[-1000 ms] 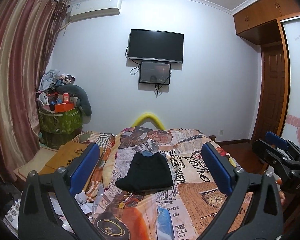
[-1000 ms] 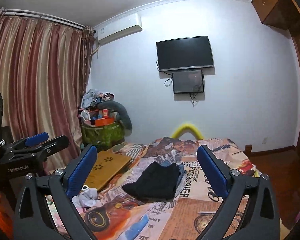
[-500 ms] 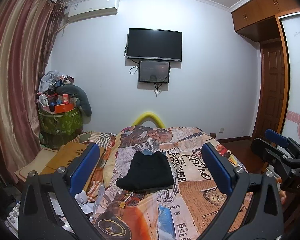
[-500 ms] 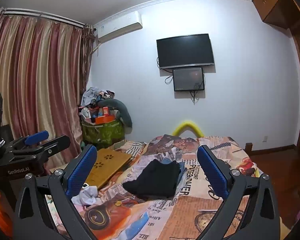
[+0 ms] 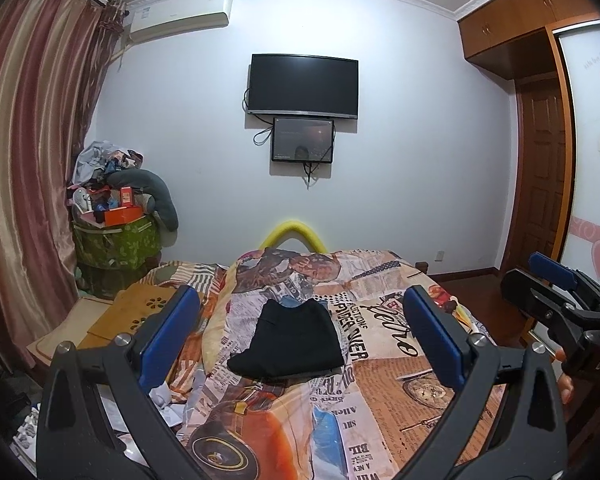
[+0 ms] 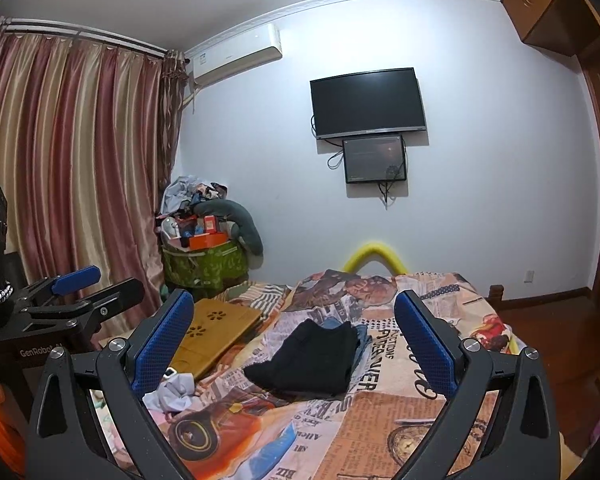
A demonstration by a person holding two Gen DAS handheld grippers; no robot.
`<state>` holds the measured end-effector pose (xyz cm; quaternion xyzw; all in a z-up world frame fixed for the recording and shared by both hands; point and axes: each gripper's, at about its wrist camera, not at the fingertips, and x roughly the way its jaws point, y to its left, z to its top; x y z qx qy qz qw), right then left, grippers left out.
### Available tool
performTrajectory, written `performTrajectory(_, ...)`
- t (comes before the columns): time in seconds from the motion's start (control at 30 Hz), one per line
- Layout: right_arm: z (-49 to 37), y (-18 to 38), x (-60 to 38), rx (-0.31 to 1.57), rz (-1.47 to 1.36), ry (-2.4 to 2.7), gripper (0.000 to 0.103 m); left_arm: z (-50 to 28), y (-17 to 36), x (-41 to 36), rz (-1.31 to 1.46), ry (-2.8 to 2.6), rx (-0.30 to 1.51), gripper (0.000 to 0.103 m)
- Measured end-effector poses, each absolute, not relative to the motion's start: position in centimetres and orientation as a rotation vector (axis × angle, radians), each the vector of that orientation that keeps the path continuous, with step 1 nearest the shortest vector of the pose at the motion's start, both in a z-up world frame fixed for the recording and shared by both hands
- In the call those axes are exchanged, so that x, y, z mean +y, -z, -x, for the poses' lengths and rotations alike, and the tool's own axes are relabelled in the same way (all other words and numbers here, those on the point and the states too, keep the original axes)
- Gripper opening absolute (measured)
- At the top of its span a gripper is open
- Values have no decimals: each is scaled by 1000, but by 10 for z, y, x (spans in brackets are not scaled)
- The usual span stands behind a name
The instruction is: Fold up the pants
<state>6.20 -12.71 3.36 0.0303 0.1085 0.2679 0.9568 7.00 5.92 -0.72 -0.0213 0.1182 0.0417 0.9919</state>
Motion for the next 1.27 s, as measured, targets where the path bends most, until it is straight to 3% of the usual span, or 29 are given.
performTrajectory(1.27, -58, -34, -130, 238, -78, -514, 102, -72, 11, 54, 36, -25, 260, 103)
